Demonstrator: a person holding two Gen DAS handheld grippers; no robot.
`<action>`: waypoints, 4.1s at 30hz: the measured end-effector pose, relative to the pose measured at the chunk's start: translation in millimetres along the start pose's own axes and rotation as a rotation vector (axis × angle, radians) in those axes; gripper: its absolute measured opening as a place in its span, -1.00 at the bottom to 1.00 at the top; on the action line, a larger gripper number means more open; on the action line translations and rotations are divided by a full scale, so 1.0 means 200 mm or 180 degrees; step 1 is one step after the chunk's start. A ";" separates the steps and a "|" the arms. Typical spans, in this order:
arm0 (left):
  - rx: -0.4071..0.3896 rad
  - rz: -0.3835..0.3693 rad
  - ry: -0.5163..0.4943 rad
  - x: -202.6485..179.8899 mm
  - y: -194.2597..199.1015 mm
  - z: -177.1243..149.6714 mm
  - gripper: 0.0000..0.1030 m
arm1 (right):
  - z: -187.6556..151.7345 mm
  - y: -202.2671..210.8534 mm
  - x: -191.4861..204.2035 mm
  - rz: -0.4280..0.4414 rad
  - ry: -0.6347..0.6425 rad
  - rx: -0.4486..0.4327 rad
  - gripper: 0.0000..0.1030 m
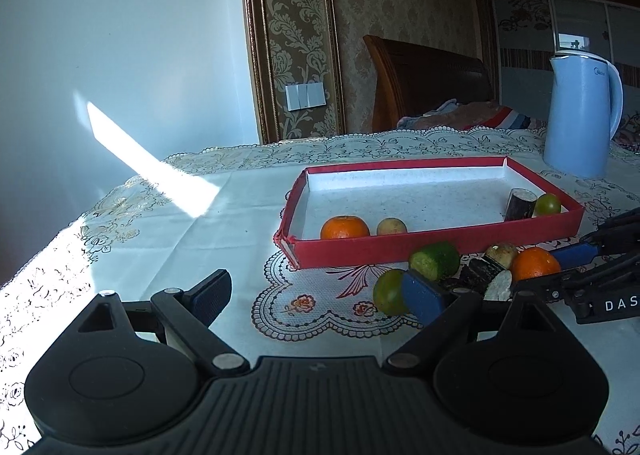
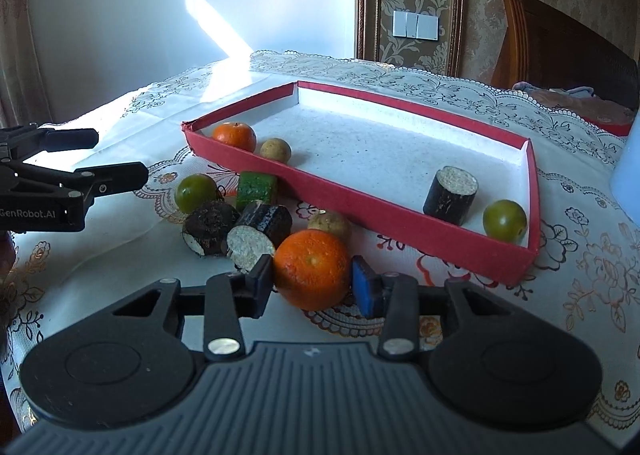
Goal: Organize fruits
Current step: 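Grasp the green lime with the left gripper while the right gripper grasps an orange, then carry the lime and orange over the red tray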
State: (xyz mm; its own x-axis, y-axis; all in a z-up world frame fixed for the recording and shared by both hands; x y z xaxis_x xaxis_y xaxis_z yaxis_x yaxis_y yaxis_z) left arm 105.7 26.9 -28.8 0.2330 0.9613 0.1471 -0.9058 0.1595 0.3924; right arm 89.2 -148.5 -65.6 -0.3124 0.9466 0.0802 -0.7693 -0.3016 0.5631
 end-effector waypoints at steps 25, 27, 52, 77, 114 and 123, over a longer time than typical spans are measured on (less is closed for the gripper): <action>0.0463 -0.0602 0.0168 -0.16 -0.22 -0.01 -0.14 | -0.03 0.08 -0.13 0.0024 -0.0331 -0.0179 -0.24; 0.0487 -0.0640 0.0257 -0.16 -0.23 -0.01 -0.25 | -0.03 0.08 -0.14 0.0025 -0.0338 -0.0179 -0.24; 0.0480 -0.0522 0.0560 -0.16 -0.21 -0.04 -0.40 | -0.02 0.09 -0.14 -0.0040 -0.0357 -0.0204 -0.24; 0.0143 0.0429 0.0185 -0.19 -0.27 0.26 -0.40 | 0.22 0.11 -0.18 -0.0246 -0.0380 -0.0640 -0.24; 0.0454 0.0570 0.0408 -0.12 -0.61 0.30 -0.40 | 0.34 -0.23 -0.27 -0.0500 -0.0272 -0.0356 -0.24; 0.0447 0.0603 0.0390 -0.13 -0.62 0.29 -0.40 | 0.33 -0.22 -0.28 -0.0488 -0.0281 -0.0386 -0.24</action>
State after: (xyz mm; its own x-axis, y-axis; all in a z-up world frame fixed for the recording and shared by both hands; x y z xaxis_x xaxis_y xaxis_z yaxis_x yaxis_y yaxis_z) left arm 233.2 -31.1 -28.6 0.0116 0.9924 0.1224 -0.8693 -0.0505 0.4917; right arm 177.8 -180.0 -41.1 -0.1407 0.9871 0.0759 -0.8672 -0.1599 0.4715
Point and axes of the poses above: each gripper's, at about its wrist camera, not at the fingertips, and y roughly against the way its jaws point, x to its left, z to its top, the point moved 8 cm from there along -y, roughly the way its jaws point, and after that the axes turned 4 degrees about z, right-handed, at the moved point
